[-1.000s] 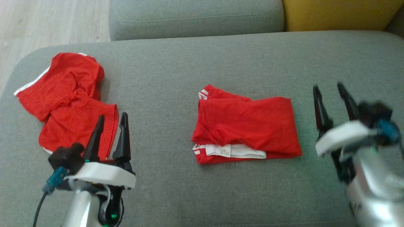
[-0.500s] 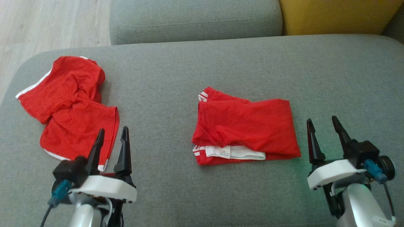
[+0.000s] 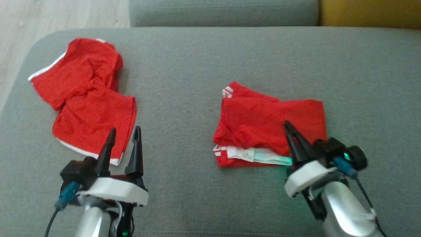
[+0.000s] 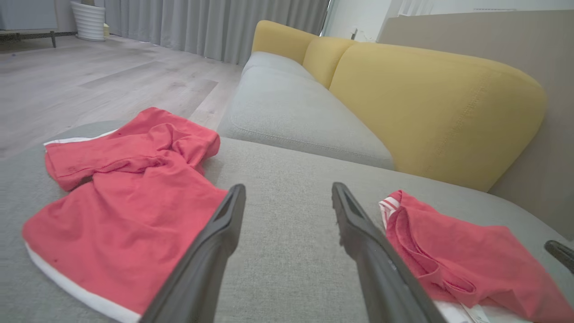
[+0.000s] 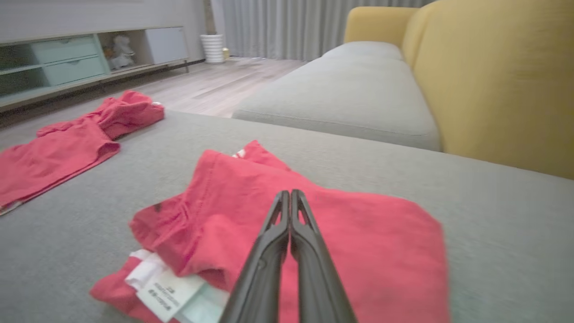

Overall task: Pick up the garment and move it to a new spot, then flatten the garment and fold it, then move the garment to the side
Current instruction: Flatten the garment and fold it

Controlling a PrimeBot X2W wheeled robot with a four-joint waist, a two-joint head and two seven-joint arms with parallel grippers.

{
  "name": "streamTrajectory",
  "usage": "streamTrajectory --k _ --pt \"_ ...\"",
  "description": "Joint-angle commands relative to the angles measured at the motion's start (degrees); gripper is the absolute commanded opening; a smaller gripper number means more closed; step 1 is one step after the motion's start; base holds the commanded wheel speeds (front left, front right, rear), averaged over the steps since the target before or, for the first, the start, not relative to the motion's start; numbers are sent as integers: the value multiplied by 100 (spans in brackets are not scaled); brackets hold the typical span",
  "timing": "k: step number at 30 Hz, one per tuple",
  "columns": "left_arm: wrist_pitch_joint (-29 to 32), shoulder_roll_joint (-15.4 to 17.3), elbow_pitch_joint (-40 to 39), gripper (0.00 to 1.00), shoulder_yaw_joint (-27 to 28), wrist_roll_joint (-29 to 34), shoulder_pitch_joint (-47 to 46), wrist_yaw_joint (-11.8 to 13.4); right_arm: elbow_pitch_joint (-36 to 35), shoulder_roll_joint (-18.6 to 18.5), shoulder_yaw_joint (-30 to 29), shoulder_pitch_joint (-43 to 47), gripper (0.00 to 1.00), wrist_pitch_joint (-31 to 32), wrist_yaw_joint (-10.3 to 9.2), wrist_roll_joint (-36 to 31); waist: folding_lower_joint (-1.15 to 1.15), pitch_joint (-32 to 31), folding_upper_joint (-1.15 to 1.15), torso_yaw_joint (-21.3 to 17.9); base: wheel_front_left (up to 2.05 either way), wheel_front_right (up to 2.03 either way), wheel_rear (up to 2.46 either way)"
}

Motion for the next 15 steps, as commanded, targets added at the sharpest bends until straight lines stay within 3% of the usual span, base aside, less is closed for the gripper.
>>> streamTrajectory --k 1,6,15 --pt "-30 48 -165 100 132 -34 -314 -10 -95 40 197 -274 0 15 11 64 0 123 0 141 0 0 0" --pt "-30 48 -124 100 60 -132 -452 5 570 31 671 -638 0 171 11 197 0 278 0 466 0 0 0" --pt "-30 48 -114 100 -68 -267 -509 60 1785 11 1026 -1098 0 335 11 458 0 395 0 879 0 0 0"
